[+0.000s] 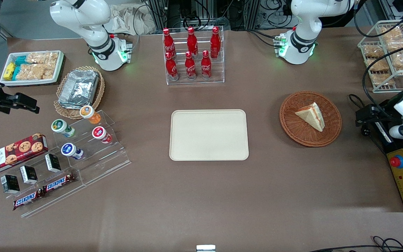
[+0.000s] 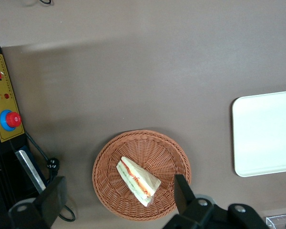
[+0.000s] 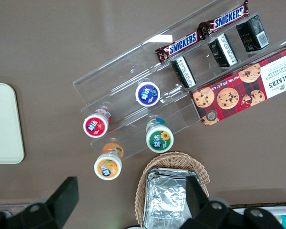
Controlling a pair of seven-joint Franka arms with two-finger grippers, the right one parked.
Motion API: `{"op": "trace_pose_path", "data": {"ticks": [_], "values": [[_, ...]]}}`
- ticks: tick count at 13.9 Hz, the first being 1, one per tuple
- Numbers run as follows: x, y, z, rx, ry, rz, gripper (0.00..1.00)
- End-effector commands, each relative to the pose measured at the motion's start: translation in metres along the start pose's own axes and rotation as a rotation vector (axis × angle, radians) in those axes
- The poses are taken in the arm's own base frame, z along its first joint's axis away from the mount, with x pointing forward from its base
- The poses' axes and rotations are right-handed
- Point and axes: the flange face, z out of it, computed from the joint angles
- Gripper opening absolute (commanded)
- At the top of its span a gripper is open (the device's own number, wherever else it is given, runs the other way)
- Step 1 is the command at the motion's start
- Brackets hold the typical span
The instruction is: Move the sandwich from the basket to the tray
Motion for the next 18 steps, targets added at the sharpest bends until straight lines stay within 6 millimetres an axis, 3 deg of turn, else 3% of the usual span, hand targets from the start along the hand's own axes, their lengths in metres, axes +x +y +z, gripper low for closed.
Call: {"op": "trace_pose_path", "data": {"ticks": [1, 10, 15, 18], "values": [[-0.002, 0.004, -0.006, -0.014, 0.002, -0.013, 1.0], [-0.01, 0.003, 0.001, -0.021, -0.063, -0.022, 1.0], [-0.024, 0.005, -0.001, -0.028, -0.132, -0.021, 1.0], [-0.043, 0.008, 0.005, -0.025, -0.151, -0.033, 1.0]]}}
